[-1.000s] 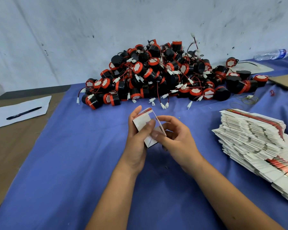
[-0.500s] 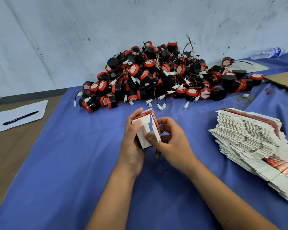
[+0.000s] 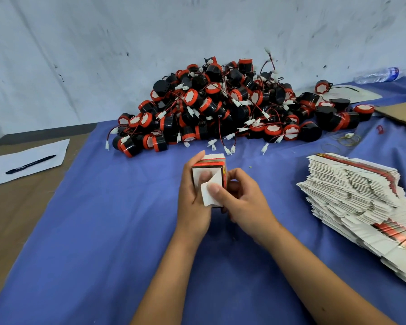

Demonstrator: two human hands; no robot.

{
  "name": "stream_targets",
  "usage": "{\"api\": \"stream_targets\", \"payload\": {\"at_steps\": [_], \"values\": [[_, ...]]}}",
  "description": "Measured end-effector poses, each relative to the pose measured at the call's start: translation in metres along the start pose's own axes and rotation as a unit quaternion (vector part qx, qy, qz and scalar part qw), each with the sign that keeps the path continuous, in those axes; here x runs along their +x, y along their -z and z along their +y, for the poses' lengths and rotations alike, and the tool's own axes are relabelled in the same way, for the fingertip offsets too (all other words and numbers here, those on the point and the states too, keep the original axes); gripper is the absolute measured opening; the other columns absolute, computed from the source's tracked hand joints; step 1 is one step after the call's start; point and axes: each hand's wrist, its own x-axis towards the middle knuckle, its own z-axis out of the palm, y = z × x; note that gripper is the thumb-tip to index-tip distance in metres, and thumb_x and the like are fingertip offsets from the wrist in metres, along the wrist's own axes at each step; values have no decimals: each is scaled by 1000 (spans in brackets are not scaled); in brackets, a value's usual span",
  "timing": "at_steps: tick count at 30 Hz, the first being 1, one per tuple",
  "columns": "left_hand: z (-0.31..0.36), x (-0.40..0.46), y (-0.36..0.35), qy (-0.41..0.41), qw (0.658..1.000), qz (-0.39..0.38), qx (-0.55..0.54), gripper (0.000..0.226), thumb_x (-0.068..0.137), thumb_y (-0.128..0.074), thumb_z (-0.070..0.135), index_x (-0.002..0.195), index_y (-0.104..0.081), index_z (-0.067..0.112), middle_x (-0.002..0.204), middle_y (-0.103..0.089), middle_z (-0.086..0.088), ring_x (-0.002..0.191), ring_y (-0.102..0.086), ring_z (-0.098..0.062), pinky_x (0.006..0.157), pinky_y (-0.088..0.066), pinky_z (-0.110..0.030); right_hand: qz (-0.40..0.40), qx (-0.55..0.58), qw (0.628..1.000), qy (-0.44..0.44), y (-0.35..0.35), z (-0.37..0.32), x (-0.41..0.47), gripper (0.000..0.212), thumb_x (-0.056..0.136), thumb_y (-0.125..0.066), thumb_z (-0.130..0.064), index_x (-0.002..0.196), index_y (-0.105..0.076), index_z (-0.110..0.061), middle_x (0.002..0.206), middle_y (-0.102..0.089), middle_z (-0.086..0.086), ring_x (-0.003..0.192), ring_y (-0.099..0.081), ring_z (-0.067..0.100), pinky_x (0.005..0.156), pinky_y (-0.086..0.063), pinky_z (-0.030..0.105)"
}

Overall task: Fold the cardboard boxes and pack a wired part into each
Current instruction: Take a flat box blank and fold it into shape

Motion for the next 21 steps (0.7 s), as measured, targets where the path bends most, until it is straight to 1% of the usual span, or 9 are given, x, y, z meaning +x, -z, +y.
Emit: {"api": "stream_targets", "payload": {"at_steps": [3,6,9,11,13,15,16,19,21], "values": [[5,-1,-6,78,991,-26,-102,37,110,-38,44,142,-57,39,136,-67,1,122,-66,-23,100,-55,-44,39,-16,999,19,5,4,3,25,94,-73,-35,98,-56,-17,79,-72,5,58,-60,11,45,-43,21],[6,-3,-7,102,986,-48,-119,54,104,-27,58,145,-56,39,140,-65,-3,128,-63,-27,105,-52,-47,49,-56,997,20,6,8,4,22,92,-66,-42,102,-57,-25,81,-72,6,56,-61,18,41,-47,33],[5,-4,-9,77,992,-34,-90,53,104,-29,53,142,-60,32,140,-63,-8,129,-62,-29,108,-51,-49,53,-79,995,34,5,12,5,17,94,-65,-32,108,-57,-28,89,-74,-3,67,-68,19,43,-54,34],[4,-3,-9,55,996,-27,-59,43,110,-34,42,138,-63,27,138,-64,-7,128,-62,-28,109,-50,-51,70,-115,990,42,4,13,4,15,95,-64,-26,109,-57,-28,88,-73,-12,71,-70,17,46,-57,35],[2,-4,-10,27,999,-18,-19,33,112,-40,26,133,-65,23,136,-66,0,129,-60,-22,112,-46,-53,94,-169,980,53,4,16,5,12,96,-64,-24,106,-57,-27,86,-71,-16,71,-69,12,53,-56,28],[2,-5,-13,2,1000,-7,15,31,108,-43,25,128,-67,25,133,-67,10,132,-57,-14,116,-43,-47,117,-202,970,66,5,15,6,11,96,-64,-24,104,-57,-27,84,-70,-19,68,-66,6,55,-48,17],[2,-4,-15,-2,1000,2,17,31,106,-43,27,126,-67,26,131,-67,13,131,-57,-13,115,-44,-45,113,-192,972,69,5,13,6,13,95,-65,-23,105,-58,-28,87,-71,-20,72,-67,4,59,-49,15],[0,0,-11,33,997,44,-44,30,111,-41,25,124,-68,24,126,-71,6,119,-65,-16,104,-52,-49,43,-156,985,59,9,9,4,30,89,-71,-37,117,-62,-38,113,-69,-18,115,-60,3,91,-52,23],[-3,1,-6,69,993,59,-75,34,113,-38,29,127,-68,25,127,-71,0,120,-65,-26,105,-50,-57,21,-160,986,41,12,4,4,34,82,-74,-46,114,-65,-40,120,-64,-16,124,-51,1,100,-46,24]]}}
